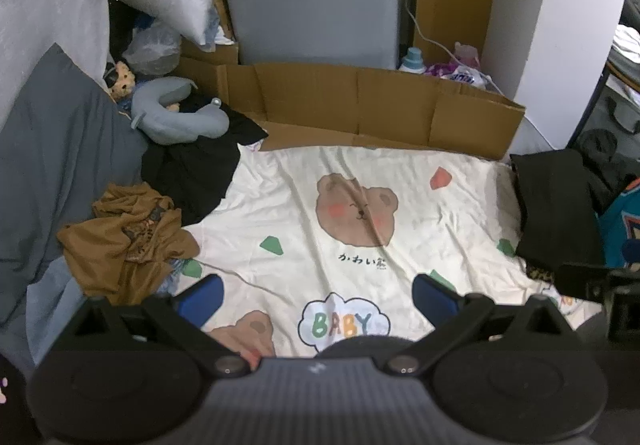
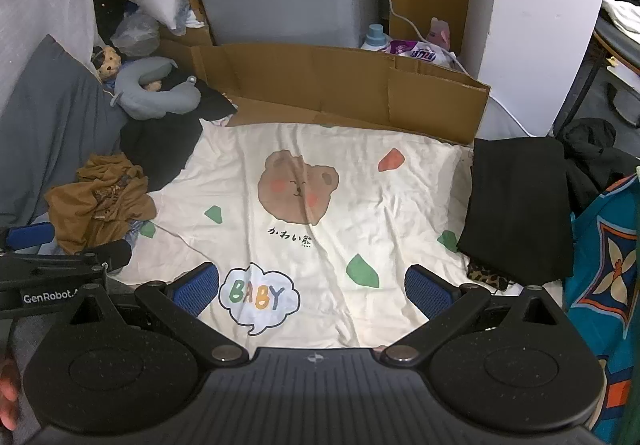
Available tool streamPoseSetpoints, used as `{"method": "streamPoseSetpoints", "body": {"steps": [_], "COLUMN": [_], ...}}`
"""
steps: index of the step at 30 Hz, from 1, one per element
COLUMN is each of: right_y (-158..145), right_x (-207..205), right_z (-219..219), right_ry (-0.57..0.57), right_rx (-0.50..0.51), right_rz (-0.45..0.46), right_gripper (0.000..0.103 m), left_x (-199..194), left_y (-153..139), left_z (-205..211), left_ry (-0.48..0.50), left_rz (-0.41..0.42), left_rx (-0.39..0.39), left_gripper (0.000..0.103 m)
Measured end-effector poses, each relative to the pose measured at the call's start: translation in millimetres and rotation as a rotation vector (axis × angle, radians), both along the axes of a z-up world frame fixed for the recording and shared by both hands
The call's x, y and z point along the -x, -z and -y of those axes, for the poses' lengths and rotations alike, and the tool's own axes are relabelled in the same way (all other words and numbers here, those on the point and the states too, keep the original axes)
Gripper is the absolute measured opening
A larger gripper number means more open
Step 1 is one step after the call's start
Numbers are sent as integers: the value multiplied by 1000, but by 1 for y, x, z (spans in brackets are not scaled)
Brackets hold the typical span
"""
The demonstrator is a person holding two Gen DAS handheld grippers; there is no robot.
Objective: Fold clothes
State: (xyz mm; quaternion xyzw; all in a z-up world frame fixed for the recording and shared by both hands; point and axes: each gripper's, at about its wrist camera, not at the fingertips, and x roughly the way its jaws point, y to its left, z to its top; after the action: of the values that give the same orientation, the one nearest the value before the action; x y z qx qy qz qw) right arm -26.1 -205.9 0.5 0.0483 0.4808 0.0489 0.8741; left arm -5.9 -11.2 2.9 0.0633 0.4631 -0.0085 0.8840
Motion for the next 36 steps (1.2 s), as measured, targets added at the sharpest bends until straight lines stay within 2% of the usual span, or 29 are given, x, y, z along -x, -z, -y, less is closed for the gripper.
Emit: {"method": "streamPoseSetpoints", "body": {"steps": [6, 15, 24, 29, 36], "right_y": [1, 1, -5, -15, -25], "right_x": [1, 1, 0, 0, -8], "right_z": [7, 1, 6, 7, 6], "right_ry": [14, -2, 22, 26, 29], "right_rx": [-43, -11, 4, 6, 10], "right_rz": [-6, -12, 12, 55, 63], "right_gripper": [102, 102, 102, 102, 102], "left_x": [-3, -1, -1, -4, -12], "left_y": [1, 0, -6, -11, -22], "left_z": [-4, -5, 2, 0, -10], "left_ry": [-4, 6, 32, 39, 16], "left_rz": [-31, -27, 0, 18, 63], "left_rx": [42, 38, 1, -20, -58], "left_gripper": [102, 102, 102, 102, 102]}}
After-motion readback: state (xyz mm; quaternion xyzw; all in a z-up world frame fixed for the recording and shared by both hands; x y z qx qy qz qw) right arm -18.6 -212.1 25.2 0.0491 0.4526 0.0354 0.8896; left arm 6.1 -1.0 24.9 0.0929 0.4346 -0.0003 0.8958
